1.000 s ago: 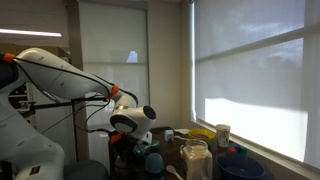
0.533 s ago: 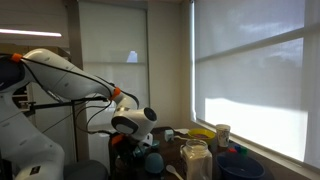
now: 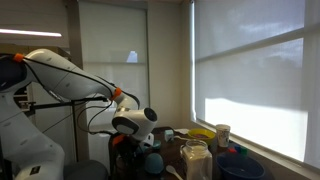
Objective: Turn the three serving spoons upside down, starting with one on far right moving to the far left
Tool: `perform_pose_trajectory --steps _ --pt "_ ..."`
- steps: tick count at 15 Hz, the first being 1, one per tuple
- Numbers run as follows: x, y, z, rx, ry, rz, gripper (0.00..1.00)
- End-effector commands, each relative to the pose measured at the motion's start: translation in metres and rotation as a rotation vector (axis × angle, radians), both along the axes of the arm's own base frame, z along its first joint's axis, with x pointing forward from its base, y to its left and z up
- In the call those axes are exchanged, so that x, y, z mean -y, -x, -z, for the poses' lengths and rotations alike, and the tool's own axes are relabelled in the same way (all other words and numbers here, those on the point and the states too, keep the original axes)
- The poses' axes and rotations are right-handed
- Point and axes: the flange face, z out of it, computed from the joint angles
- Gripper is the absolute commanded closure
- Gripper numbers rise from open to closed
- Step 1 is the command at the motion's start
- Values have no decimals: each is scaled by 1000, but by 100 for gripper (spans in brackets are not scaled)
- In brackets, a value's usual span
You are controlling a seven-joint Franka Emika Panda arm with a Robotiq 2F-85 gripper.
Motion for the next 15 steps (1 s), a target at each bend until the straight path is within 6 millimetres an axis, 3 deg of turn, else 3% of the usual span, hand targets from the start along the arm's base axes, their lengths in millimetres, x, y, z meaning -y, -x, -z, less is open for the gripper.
perform_pose_trajectory --steps 1,9,15 --pt "5 3 1 26 4 14 99" --pt "19 13 -28 -6 211 -11 98" --pt "-3 15 -47 -28 498 -53 98"
